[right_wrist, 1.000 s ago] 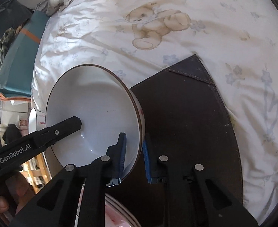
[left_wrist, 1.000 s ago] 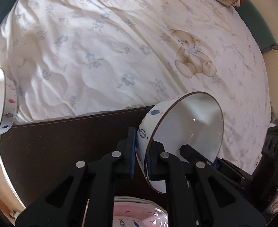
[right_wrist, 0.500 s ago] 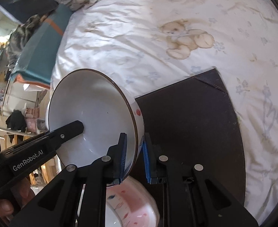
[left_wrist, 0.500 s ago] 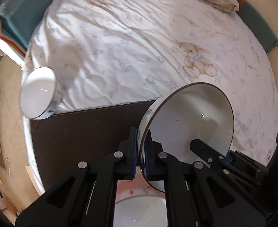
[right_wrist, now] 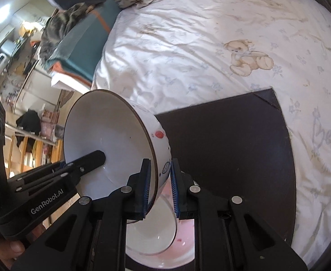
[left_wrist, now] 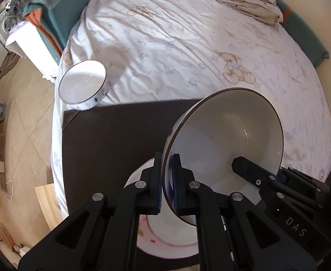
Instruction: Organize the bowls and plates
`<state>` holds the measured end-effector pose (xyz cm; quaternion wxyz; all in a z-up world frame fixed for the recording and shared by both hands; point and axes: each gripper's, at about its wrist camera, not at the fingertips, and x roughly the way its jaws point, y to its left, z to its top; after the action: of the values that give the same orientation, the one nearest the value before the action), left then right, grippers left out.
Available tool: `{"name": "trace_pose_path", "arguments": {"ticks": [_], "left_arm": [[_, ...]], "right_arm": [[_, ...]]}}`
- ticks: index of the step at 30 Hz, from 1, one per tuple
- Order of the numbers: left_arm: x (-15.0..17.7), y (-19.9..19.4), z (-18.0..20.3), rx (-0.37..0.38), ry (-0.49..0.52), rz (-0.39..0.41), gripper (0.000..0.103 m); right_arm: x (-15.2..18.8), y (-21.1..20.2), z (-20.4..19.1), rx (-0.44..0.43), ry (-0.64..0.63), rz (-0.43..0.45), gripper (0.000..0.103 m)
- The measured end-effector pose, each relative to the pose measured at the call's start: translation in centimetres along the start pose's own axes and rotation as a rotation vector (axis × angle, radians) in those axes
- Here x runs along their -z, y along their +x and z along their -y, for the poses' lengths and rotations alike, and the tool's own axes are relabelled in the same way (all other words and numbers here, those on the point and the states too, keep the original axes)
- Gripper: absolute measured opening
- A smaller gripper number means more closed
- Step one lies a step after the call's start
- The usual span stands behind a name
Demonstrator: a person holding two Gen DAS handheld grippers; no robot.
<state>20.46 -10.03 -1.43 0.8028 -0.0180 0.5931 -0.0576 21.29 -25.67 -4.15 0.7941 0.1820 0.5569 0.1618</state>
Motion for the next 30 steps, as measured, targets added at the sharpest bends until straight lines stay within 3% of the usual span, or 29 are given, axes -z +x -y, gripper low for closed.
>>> {"name": "trace_pose_path", "arguments": {"ticks": [8,21,30], "left_arm": [[4.3,-1.8,-1.2,0.007,-0.036,0.022,0.006],[6.8,-0.7,-1.6,-0.015,0.070,0.086,0.006],[6.6,3.0,-3.8,0.078,-0.047,0.006,0.006]], "right_arm": [[4.1,-1.3,-2.1,0.007,-0.081,0.009,0.019],[7.4,0.1,-2.5,0.032,-0.106,-0.001,0.018],[7.8,3.1,-2.6,0.117,-0.128,-0.053,0.018]]}}
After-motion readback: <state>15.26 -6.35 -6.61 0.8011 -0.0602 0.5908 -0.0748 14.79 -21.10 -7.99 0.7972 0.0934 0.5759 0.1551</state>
